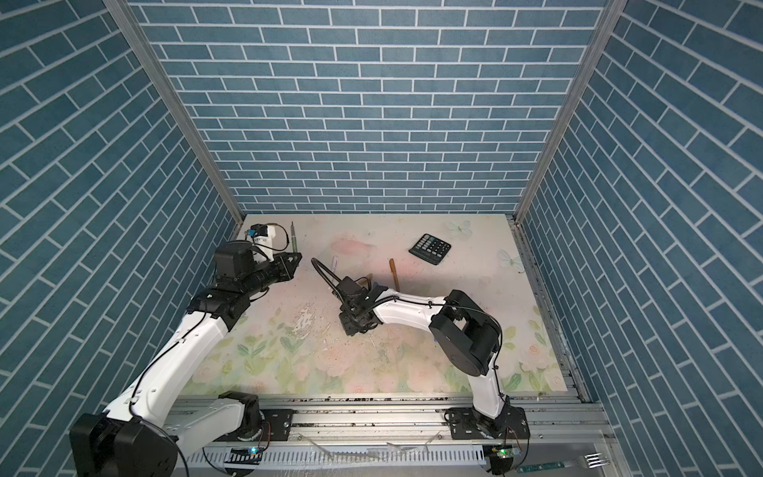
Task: Insert the pens into the pen caps
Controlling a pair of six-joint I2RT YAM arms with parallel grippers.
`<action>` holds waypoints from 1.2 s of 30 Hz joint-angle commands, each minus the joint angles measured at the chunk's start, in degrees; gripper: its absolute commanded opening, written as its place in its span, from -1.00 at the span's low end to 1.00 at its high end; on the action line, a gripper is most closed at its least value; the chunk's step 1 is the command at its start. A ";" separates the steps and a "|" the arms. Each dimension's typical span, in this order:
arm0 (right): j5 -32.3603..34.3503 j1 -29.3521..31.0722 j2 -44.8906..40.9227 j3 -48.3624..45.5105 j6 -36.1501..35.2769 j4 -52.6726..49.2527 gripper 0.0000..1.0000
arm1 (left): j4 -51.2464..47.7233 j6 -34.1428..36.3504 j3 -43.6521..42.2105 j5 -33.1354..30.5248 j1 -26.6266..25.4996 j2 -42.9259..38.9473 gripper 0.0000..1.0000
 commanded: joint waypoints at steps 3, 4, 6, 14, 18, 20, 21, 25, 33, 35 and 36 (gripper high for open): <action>-0.55 0.03 2.55 1.77 0.86 -0.40 -0.63 | 1.57 1.28 -0.11 1.28 -1.19 0.34 -1.00; -0.27 0.06 2.73 1.96 0.79 -0.47 -0.63 | 1.56 1.21 -0.05 1.33 -1.22 0.41 -1.00; 0.15 0.15 2.61 2.04 0.71 -0.54 -0.60 | 1.54 1.24 -0.02 1.39 -1.25 0.58 -1.00; 2.82 1.15 1.03 3.36 -0.36 -2.05 -0.56 | 1.26 1.35 0.09 1.31 -1.24 0.47 -1.00; 4.01 2.70 1.52 4.62 -1.47 -2.91 -0.55 | 1.19 1.36 0.11 1.26 -1.19 0.46 -1.00; 5.55 3.70 2.51 5.74 -2.20 -3.79 -0.54 | 1.05 1.46 0.16 1.09 -1.18 0.42 -1.00; 6.29 4.23 3.13 6.42 -2.56 -4.59 -0.54 | 1.02 1.42 0.14 0.94 -1.18 0.38 -1.00; 10.46 5.71 5.36 8.77 -3.82 -7.14 -0.51 | 1.00 1.49 0.15 0.80 -1.19 0.47 -1.00; 16.02 7.42 7.91 11.63 -5.64 -10.72 -0.46 | 0.95 1.64 0.07 0.84 -1.18 0.27 -1.00; 16.30 7.50 8.23 11.69 -5.88 -11.02 -0.45 | 1.00 1.64 0.07 0.82 -1.18 0.29 -1.00; 16.22 7.46 8.35 11.75 -5.90 -11.12 -0.45 | 1.00 1.63 0.07 0.84 -1.17 0.23 -1.00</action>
